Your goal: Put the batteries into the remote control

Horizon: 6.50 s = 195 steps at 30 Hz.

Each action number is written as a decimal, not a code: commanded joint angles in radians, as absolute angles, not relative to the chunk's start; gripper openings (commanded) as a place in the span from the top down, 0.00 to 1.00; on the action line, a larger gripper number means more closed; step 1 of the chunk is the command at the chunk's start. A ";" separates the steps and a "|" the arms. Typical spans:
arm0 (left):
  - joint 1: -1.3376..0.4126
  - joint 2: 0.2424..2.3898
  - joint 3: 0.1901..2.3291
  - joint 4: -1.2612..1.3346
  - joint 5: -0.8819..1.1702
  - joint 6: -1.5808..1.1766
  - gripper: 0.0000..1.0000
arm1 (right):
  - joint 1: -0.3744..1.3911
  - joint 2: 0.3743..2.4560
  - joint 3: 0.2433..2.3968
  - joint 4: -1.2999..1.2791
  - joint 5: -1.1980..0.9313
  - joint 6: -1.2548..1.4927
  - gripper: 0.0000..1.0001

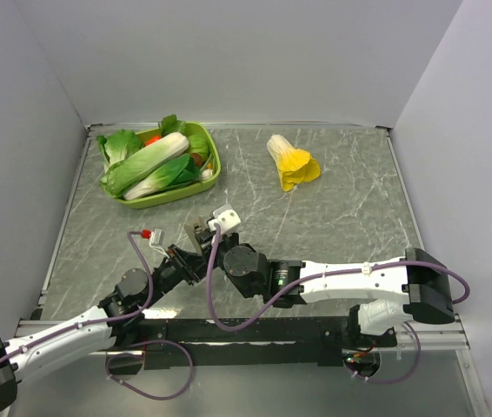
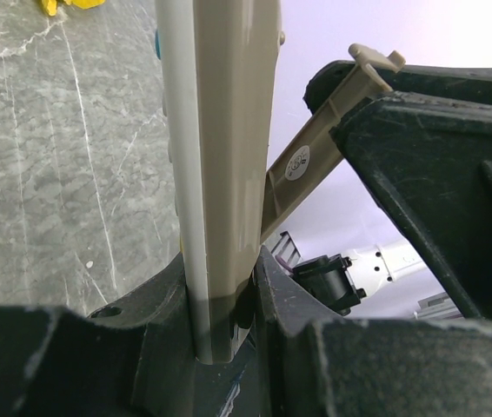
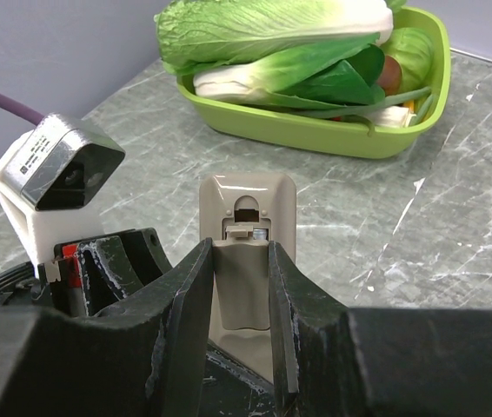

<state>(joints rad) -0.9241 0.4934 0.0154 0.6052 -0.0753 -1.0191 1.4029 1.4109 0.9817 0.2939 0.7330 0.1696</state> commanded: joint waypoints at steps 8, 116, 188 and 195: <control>-0.927 0.476 -0.072 0.719 -0.055 -1.028 0.98 | 1.405 1.440 1.014 0.285 0.715 0.178 0.75; -0.927 0.649 -0.008 1.003 0.221 -1.039 0.98 | 0.856 1.288 0.920 0.359 -0.630 0.604 0.20; -0.939 0.759 0.133 0.887 0.328 -0.948 0.99 | 0.765 1.229 0.871 0.132 -0.623 0.468 0.50; -0.965 0.764 0.163 0.893 0.377 -0.890 0.98 | 0.764 1.262 0.861 0.161 -0.672 0.456 0.76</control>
